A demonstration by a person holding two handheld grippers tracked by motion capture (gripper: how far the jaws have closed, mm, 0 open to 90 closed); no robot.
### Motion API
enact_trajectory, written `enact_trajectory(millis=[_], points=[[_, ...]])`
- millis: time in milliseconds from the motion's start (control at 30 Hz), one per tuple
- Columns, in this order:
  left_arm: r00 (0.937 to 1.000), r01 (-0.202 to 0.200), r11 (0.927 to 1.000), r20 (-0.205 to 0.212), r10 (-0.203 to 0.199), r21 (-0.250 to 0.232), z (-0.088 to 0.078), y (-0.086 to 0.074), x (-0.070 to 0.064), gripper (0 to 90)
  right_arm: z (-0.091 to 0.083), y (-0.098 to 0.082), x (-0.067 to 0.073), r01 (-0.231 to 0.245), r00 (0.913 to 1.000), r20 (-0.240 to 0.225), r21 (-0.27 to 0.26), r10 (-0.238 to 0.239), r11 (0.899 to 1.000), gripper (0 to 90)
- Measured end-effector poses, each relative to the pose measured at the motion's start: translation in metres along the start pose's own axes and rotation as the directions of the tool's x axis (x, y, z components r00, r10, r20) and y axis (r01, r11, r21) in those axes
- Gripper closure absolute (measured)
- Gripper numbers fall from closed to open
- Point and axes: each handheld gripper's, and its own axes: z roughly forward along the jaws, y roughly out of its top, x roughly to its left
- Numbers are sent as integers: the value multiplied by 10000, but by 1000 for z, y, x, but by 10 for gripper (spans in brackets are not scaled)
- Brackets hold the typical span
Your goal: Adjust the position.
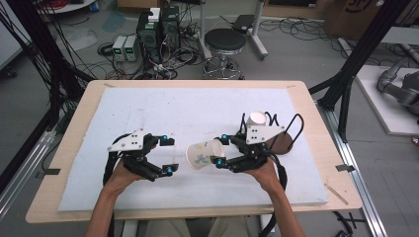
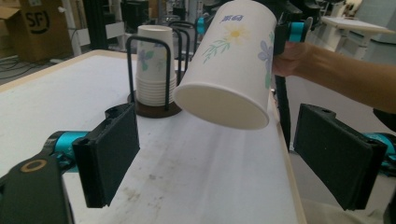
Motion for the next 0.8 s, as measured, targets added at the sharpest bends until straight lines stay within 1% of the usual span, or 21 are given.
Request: enact_trajectory(millis=[100, 200, 233, 267, 333, 467, 567, 700, 800], points=[[9999, 5, 10000, 146, -6, 42, 9, 1, 0, 142, 0, 0, 0, 36, 10000, -71, -22, -36, 10000, 378], [9991, -105, 9999, 414, 105, -11, 19, 4, -1, 141, 1, 0, 0, 14, 9999, -139, -13, -14, 10000, 378], [9987, -134, 9999, 498, 136, -42, 22, 5, -1, 140, 1, 0, 0, 88, 9999, -111, -26, -88, 10000, 378], [9986, -164, 9999, 497, 166, -40, 25, 6, -2, 139, 1, 1, 0, 78, 9998, -155, -10, -78, 10000, 378], [9977, -207, 9998, 647, 209, -43, 31, 8, -2, 135, 1, 1, 0, 65, 9998, -206, 6, -65, 10000, 378], [9959, -212, 9998, 873, 216, -53, 37, 10, -2, 115, 1, 1, 1, 104, 9996, -266, 0, -104, 9999, 378], [9952, -182, 9998, 964, 184, -31, 40, 11, -1, 93, 1, 1, 1, 97, 9992, -375, -3, -97, 10000, 378], [9944, -190, 9998, 1038, 192, -30, 45, 11, -1, 88, 2, 2, 2, 201, 9986, -487, 0, -201, 9998, 378], [9931, -264, 9996, 1141, 267, -47, 49, 12, -1, 78, 3, 2, 2, 173, 9984, -544, 33, -171, 9998, 378]])
